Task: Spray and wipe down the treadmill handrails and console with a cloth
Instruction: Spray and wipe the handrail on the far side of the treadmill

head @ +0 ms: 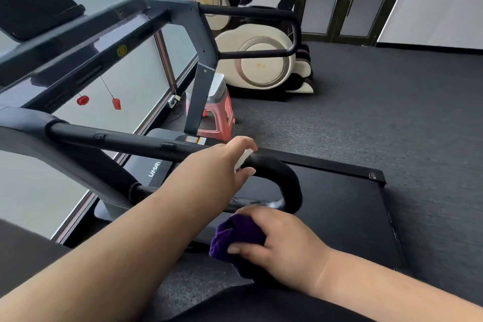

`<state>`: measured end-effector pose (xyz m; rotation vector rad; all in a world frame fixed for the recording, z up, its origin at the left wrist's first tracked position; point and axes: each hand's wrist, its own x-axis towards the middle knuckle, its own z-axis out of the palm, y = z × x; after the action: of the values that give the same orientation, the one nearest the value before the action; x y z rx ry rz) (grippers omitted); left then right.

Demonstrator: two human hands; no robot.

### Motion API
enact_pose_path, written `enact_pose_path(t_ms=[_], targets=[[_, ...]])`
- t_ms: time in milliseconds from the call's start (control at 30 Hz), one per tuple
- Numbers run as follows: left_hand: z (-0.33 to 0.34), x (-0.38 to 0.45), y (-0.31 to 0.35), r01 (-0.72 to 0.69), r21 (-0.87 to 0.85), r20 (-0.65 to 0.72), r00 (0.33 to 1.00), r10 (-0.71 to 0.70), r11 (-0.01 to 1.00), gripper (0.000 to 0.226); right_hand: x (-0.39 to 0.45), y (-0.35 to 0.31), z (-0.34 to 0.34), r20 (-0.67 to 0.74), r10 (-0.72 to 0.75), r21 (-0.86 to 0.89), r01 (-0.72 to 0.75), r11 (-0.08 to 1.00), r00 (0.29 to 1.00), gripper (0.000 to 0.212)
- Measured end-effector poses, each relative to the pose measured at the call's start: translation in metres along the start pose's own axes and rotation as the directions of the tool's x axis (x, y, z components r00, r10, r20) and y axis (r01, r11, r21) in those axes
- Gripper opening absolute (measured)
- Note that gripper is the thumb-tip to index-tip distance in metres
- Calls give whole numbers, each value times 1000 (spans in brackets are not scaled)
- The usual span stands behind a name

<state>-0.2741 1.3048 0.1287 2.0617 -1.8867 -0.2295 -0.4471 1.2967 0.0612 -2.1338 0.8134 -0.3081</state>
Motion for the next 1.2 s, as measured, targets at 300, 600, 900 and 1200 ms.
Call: enact_pose_path(t_ms=[300, 600, 900, 1200], targets=[[6, -31, 8, 187, -209, -126, 968, -216, 960, 46, -23, 17, -27, -294, -232, 36, 254, 967, 927, 50], [22, -57, 21, 184, -501, -316, 871, -377, 846, 59, 11, 0, -82, -584, -370, -177, 332, 927, 722, 53], [19, -78, 3, 278, -518, -303, 825, -477, 809, 56, 79, -27, -54, -86, -110, -731, 12, 682, 990, 72], [9, -82, -4, 267, -495, -291, 846, -447, 827, 58, 101, -49, -57, 23, -4, -682, 19, 731, 1000, 72]])
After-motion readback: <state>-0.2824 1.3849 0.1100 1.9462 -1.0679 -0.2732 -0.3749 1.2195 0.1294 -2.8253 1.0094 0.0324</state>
